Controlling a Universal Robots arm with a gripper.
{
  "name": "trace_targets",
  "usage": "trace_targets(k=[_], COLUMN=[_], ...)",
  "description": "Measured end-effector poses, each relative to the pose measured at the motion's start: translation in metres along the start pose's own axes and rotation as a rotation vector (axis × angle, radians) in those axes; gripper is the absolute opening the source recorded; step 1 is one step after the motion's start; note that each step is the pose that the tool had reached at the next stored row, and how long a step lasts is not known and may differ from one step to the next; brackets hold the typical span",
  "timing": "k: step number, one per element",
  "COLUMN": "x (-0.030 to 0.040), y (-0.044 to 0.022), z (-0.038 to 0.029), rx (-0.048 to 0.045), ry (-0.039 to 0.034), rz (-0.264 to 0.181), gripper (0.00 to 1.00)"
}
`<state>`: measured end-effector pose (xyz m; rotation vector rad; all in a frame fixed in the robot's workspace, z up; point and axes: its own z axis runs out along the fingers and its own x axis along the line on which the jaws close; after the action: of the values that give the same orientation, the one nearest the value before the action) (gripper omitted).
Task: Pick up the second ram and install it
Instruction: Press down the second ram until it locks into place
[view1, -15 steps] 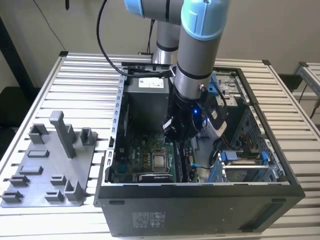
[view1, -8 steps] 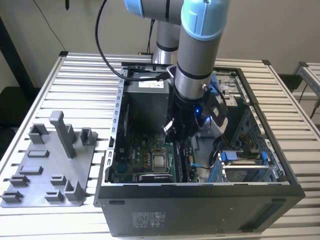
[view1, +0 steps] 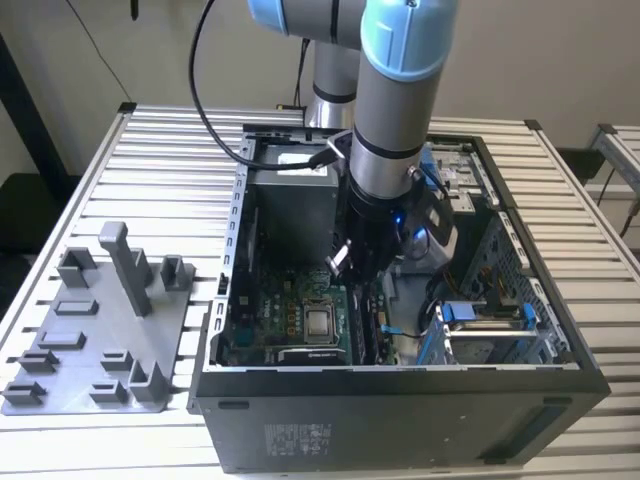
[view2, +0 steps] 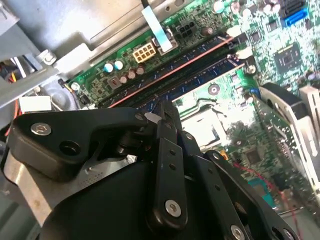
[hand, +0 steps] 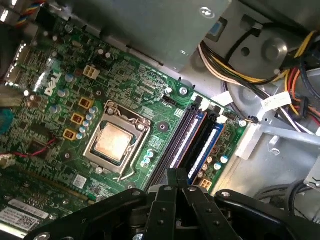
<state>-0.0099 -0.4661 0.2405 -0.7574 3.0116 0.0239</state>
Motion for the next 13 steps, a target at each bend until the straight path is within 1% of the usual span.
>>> trace_targets(k=[3, 6, 13], x=[0.0, 0.0, 0.0001], y=[0.0, 0.0, 0.0001], z=[0.0, 0.0, -0.0001], rx=[0.0018, 0.0027, 0.0003], ry=[-0.0022, -0.003, -0.0039], rz=[-0.042, -0.083, -0.182], gripper=[0.11, 0.11, 0.11])
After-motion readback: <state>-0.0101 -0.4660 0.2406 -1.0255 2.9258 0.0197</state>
